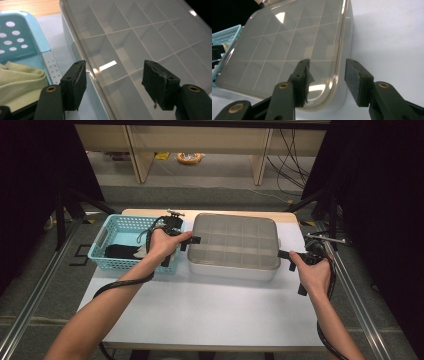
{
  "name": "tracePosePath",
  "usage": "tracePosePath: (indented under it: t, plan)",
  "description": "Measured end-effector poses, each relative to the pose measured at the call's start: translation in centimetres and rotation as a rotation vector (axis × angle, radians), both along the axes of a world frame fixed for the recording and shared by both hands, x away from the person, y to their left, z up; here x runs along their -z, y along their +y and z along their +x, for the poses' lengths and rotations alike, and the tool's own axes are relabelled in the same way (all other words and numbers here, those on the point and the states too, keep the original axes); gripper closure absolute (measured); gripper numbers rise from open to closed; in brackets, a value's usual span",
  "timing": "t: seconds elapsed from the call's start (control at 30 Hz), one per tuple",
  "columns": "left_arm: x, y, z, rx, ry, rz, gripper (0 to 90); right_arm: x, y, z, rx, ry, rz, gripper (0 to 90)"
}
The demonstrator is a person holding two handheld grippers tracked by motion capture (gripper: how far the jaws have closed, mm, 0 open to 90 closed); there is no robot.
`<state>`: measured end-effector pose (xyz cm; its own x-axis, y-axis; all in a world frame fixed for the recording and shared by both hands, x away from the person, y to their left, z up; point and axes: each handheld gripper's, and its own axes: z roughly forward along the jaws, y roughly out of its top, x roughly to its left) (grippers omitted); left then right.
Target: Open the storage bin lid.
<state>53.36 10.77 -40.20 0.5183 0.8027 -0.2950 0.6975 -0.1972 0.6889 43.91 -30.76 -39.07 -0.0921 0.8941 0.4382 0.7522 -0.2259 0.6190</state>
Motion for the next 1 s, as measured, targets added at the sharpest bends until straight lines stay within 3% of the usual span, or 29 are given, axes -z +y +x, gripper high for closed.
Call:
tracePosePath:
  t: [0.17, 0.2, 0.23, 0.27, 0.3, 0.37, 0.4, 0.5, 0.53, 0.57, 0.8, 0.83, 0.87, 0.9, 1.0]
  plan:
    - [0.5, 0.0, 0.9, -0.032, 0.013, 0.016, 35.3, -0.1, 0.2, 0.7, 0.004, 0.018, -0.005, 54.0]
    - [0.6, -0.1, 1.0, -0.037, 0.017, 0.013, 35.3, -0.1, 0.6, 0.8, 0.033, 0.053, 0.024, 53.8]
    - [0.7, -0.1, 1.1, -0.036, 0.023, 0.021, 35.3, 0.0, 0.4, 1.1, 0.014, 0.035, -0.006, 53.7]
    - [0.8, -0.1, 1.2, -0.036, 0.026, 0.018, 35.3, 0.0, 0.4, 1.1, 0.014, 0.035, -0.006, 53.7]
    - [0.9, -0.1, 1.3, -0.036, 0.029, 0.025, 35.5, 0.0, 0.6, 1.4, 0.039, 0.056, 0.037, 53.6]
    - [0.9, -0.2, 1.3, -0.037, 0.034, 0.02, 35.2, 0.1, 0.4, 1.8, 0.031, 0.037, 0.0, 53.6]
    - [0.9, -0.3, 1.3, -0.032, 0.036, 0.023, 35.2, 0.1, 0.5, 2.0, 0.044, 0.05, 0.02, 53.7]
    - [0.8, -0.7, 1.5, -0.037, 0.04, 0.018, 35.2, 0.2, 0.5, 2.7, 0.046, 0.047, 0.019, 53.7]
    - [0.8, -0.7, 1.5, -0.037, 0.04, 0.018, 35.2, 0.2, 0.3, 3.0, 0.04, 0.038, -0.005, 53.7]
    - [0.8, -0.8, 1.6, -0.038, 0.044, 0.018, 34.3, 0.2, 0.5, 3.2, 0.06, 0.053, 0.02, 53.6]
    - [1.0, -0.8, 2.3, -0.062, 0.06, 0.019, 34.5, 0.3, 0.6, 4.1, 0.07, 0.071, 0.01, 53.6]
    - [1.0, -0.8, 2.3, -0.062, 0.06, 0.019, 34.5, 0.3, 0.5, 4.2, 0.067, 0.074, 0.017, 53.5]
    - [1.1, -0.8, 2.3, -0.074, 0.062, 0.01, 34.5, 0.6, 0.2, 4.4, 0.038, 0.048, -0.009, 53.4]
    - [1.1, -0.8, 2.4, -0.072, 0.069, 0.012, 34.5, 0.5, 0.6, 4.4, 0.081, 0.081, 0.021, 53.3]
    - [1.3, -0.7, 2.6, -0.077, 0.084, -0.008, 34.7, 0.7, 0.5, 4.7, 0.083, 0.095, 0.028, 53.1]
